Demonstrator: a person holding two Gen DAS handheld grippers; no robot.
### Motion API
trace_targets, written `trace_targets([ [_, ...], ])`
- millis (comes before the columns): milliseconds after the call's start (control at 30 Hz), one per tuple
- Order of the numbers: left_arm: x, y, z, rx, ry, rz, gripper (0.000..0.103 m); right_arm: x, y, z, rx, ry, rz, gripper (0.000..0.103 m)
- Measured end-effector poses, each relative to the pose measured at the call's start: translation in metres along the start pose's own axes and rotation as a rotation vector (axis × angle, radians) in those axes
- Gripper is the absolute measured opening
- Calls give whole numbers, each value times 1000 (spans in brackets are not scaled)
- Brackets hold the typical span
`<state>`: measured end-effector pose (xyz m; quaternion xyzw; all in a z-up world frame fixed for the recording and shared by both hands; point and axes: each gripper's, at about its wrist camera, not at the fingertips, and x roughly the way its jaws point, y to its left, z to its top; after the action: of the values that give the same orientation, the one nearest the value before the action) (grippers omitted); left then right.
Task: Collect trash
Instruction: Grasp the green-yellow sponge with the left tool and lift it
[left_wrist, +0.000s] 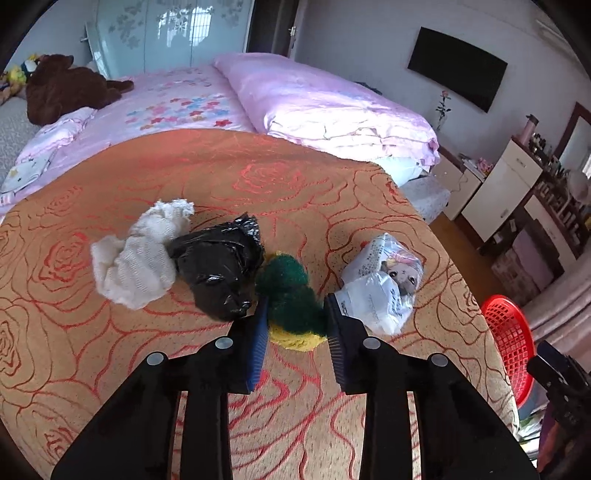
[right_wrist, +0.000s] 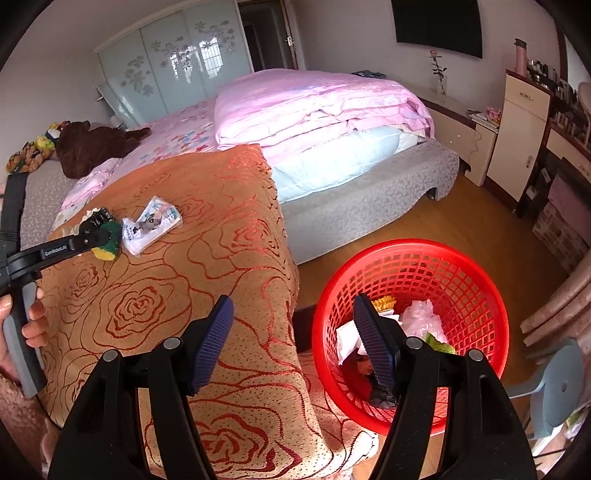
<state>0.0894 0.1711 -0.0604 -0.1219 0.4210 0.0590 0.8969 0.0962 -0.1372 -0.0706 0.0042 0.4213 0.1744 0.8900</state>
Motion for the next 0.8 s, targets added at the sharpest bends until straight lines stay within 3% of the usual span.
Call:
trace_targets([
  [233,-26,7,-28,-18,-16,-32,28,-1,15,-2,-41,-2,20,65],
  [467,-48,16,-46,-21,-59,8,28,3,39,-2,-110,1,56,65],
  [800,-50,32,-52,-66,-69,8,28,30,94,26,-208,-11,126,82],
])
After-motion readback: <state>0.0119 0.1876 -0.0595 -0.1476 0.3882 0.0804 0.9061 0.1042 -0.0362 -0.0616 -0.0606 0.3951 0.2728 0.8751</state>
